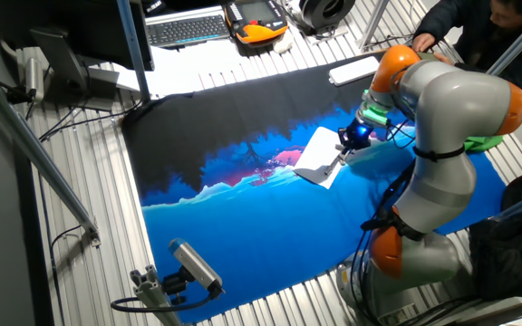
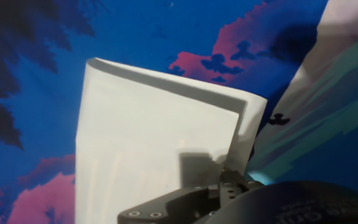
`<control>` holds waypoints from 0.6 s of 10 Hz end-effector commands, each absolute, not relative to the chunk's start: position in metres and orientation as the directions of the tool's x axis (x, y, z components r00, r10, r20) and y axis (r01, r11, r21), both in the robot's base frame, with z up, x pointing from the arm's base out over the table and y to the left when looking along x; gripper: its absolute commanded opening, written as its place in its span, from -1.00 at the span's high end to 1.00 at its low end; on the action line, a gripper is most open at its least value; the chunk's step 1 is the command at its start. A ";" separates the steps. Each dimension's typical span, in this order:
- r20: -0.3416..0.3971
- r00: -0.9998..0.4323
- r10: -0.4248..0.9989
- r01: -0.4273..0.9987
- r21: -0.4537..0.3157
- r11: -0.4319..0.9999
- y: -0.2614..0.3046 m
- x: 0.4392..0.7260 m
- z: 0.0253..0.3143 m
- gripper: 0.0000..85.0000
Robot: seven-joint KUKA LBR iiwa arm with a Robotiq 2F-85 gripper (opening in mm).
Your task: Unfold a piece of paper
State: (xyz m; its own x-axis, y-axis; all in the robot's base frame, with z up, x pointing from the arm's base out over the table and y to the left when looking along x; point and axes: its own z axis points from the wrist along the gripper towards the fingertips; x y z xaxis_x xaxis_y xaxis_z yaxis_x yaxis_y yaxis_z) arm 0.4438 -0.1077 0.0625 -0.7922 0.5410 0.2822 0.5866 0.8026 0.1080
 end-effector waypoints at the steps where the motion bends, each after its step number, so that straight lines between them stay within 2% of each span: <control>1: 0.278 -0.803 0.527 0.568 0.089 0.818 -0.108 0.444 0.063 1.00; 3: 0.252 -0.842 0.476 0.498 0.028 0.867 -0.108 0.444 0.063 1.00; 5: 0.237 -0.872 0.428 0.445 0.020 0.895 -0.108 0.444 0.063 1.00; 6: 0.216 -0.887 0.407 0.415 -0.010 0.910 -0.108 0.444 0.063 1.00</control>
